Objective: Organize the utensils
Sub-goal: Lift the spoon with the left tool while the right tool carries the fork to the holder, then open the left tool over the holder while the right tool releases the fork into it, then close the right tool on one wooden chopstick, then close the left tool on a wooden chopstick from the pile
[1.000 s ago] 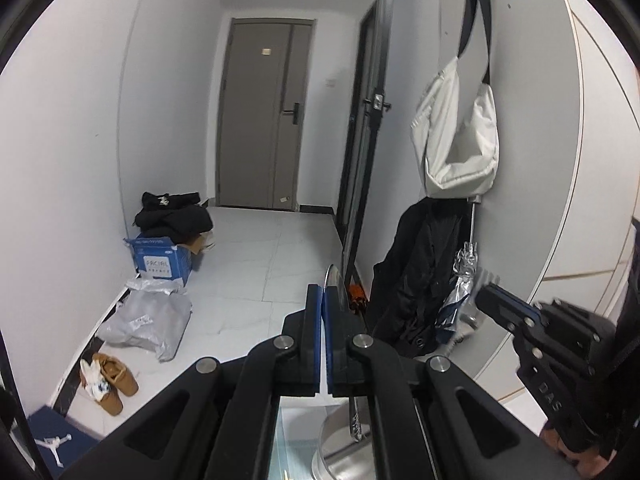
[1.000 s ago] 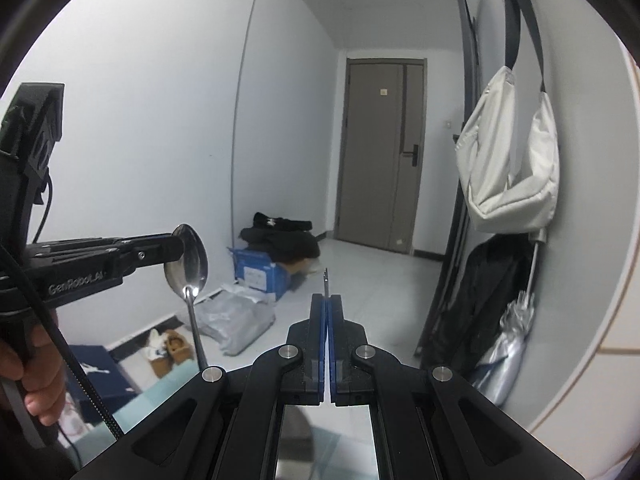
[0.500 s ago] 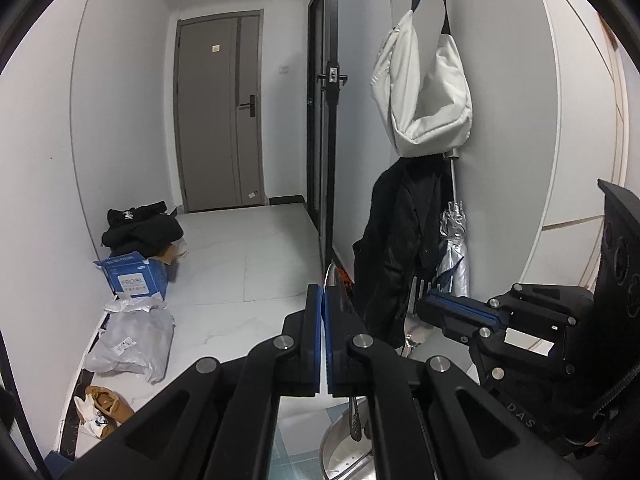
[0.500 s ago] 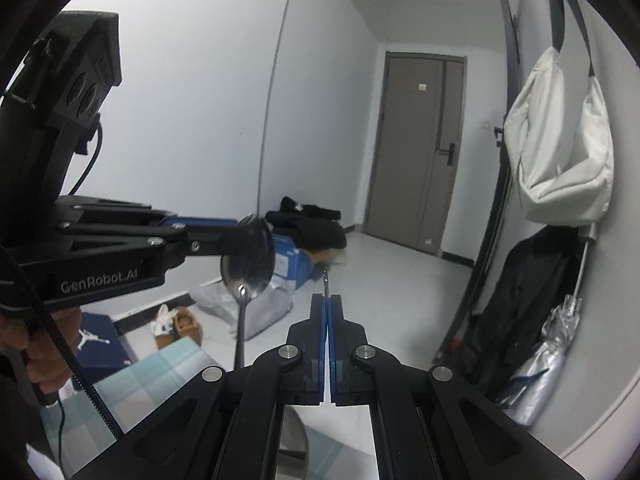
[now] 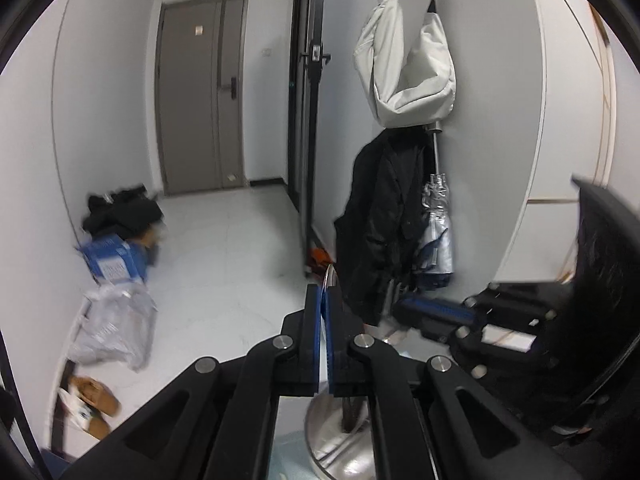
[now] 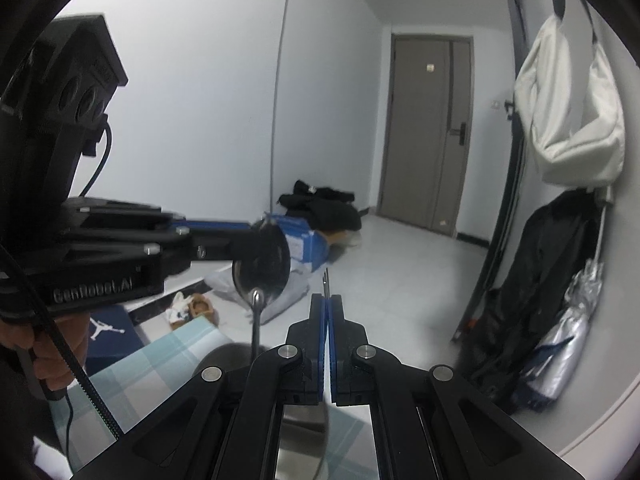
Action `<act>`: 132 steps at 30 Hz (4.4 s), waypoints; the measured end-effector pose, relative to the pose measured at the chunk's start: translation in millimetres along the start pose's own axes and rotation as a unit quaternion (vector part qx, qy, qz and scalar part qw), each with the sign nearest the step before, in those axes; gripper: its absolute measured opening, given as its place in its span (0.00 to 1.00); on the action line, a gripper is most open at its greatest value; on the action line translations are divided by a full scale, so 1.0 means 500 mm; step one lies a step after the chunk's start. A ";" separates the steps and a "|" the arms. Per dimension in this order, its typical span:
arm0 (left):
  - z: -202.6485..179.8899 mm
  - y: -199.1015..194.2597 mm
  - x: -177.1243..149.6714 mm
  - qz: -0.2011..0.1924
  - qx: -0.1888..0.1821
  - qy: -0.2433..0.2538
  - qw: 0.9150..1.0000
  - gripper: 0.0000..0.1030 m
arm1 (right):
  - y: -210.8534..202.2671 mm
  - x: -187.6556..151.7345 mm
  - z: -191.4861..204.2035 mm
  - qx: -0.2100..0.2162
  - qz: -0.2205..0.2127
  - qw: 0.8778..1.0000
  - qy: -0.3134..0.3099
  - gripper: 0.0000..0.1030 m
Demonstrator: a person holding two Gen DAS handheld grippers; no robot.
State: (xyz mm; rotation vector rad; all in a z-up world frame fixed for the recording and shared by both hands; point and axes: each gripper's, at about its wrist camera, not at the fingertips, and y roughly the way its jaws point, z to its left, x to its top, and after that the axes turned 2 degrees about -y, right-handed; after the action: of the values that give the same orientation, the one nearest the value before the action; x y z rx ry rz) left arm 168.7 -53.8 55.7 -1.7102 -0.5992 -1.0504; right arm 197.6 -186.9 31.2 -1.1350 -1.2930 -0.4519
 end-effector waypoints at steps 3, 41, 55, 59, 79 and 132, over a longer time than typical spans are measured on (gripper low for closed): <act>0.017 -0.002 0.007 0.012 -0.012 -0.028 0.999 0.01 | 0.010 -0.009 0.005 0.014 0.014 1.000 0.006 0.01; 0.007 -0.236 -0.121 -0.024 0.155 -0.149 0.976 0.99 | -0.238 -0.062 0.129 -0.012 -0.022 0.991 0.135 0.71; 0.018 -0.225 -0.258 0.002 0.215 -0.157 0.964 0.99 | -0.236 -0.182 0.180 -0.022 0.047 0.988 0.147 0.79; 0.021 -0.207 -0.297 0.027 0.211 -0.151 0.965 0.99 | -0.223 -0.218 0.178 -0.020 0.073 0.983 0.168 0.80; 0.099 -0.140 -0.373 0.139 0.172 -0.228 0.948 0.99 | -0.039 -0.352 0.149 0.007 0.252 0.927 0.279 0.68; 0.073 -0.033 -0.434 0.303 0.128 -0.275 0.904 0.79 | -0.146 -0.243 0.139 -0.002 0.121 0.960 0.251 0.04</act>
State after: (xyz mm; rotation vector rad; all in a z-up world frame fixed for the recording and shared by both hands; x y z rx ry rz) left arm 60.7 4.3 -127.8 -1.7797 -0.4689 -0.0348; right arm 68.3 -197.2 -58.6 -1.0765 -0.7018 -0.5173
